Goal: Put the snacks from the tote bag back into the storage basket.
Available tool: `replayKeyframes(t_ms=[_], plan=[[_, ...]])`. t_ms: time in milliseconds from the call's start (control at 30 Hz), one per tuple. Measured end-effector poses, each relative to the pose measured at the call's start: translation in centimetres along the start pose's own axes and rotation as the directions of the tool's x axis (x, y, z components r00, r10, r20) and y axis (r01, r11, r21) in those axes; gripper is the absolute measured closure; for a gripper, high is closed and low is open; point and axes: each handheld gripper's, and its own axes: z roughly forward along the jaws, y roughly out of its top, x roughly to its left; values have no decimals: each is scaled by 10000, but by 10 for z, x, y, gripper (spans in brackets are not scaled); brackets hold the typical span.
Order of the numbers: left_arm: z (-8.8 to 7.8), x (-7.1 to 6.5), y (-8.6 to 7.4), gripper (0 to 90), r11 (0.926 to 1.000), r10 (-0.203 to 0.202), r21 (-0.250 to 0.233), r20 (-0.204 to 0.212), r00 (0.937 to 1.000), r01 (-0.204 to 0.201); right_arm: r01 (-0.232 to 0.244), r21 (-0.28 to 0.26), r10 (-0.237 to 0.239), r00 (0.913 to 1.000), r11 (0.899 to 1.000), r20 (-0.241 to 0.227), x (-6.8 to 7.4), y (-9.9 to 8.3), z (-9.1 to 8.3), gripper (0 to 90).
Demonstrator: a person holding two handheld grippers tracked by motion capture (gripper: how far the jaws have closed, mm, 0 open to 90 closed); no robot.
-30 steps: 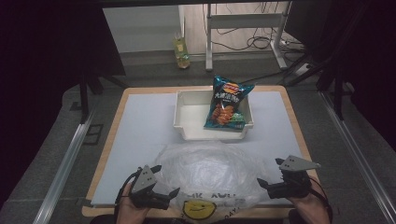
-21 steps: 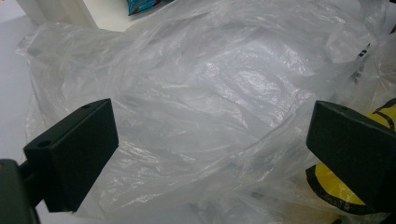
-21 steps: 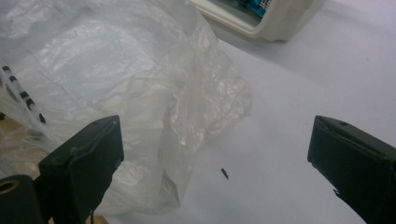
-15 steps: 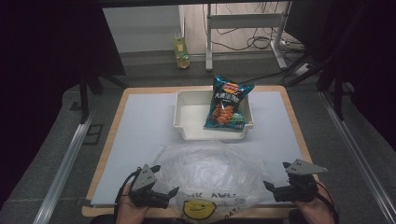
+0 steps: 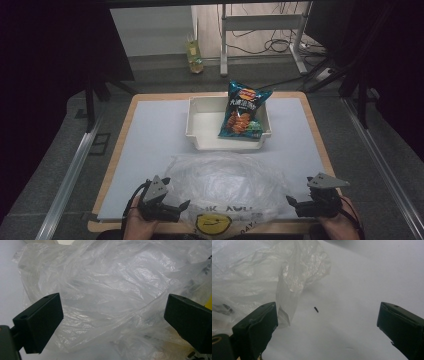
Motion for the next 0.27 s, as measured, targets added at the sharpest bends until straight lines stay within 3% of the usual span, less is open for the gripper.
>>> replayKeyframes(t_ms=[167, 267], plan=[[1, 0, 0, 21, 10000, 18, 83, -6, 10000, -18, 22, 351, -20, 10000, 9994, -43, 0, -3, 5, 34], [2, 0, 1, 20, 10000, 11, 62, -10, 10000, -11, 99, 297, -98, 10000, 9995, -7, 0, -2, 5, 34]])
